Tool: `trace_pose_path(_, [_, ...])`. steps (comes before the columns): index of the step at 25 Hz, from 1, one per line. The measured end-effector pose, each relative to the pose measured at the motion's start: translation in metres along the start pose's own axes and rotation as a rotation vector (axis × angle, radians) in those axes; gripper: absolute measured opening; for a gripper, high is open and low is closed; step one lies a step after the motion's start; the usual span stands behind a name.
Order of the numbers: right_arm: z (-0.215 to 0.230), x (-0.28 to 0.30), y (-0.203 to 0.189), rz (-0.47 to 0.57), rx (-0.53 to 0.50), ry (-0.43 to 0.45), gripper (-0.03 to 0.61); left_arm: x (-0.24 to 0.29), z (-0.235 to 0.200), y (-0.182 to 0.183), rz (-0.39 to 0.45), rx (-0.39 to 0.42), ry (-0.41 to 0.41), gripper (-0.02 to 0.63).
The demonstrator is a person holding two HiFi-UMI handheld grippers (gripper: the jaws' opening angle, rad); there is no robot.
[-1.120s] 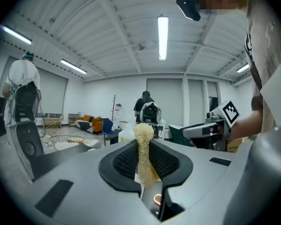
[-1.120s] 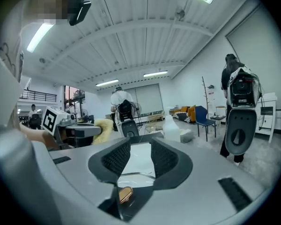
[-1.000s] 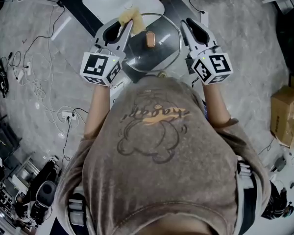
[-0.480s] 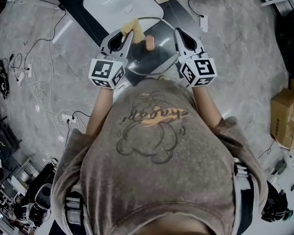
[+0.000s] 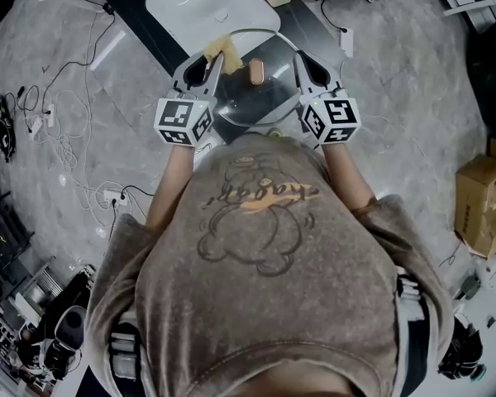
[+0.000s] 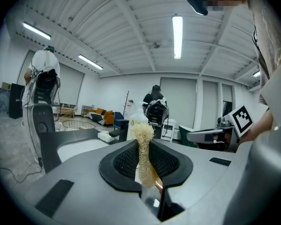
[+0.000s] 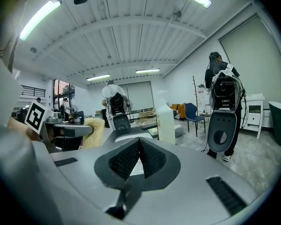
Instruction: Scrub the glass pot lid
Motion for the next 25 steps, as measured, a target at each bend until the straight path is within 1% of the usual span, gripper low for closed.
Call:
trace_pose_path(5, [-0.004, 0.001, 0.002, 0.001, 0.002, -0.003, 0.000, -0.002, -0.001, -0.001, -0.017, -0.011, 0.014, 0.067])
trace_pose_path(16, [-0.006, -0.001, 0.009, 0.011, 0.007, 0.020, 0.000, -0.005, 0.005, 0.006, -0.011, -0.022, 0.022, 0.067])
trace_pose_path(22, [-0.008, 0.001, 0.012, 0.020, 0.008, 0.012, 0.000, -0.008, 0.002, 0.006, -0.010, -0.023, 0.035, 0.067])
trace_pose_path(25, [-0.007, 0.000, 0.011, 0.024, 0.032, 0.007, 0.000, -0.009, 0.002, 0.004, -0.009, -0.030, 0.041, 0.067])
Point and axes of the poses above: the fingertips, and each gripper's own axes: x forward along the fingers, z to its right, y out of its top, the point moved 9 cm from there along -x, backward along the fingers, and after that the axes turned 6 degrees about -x, right-handed, at the moved point
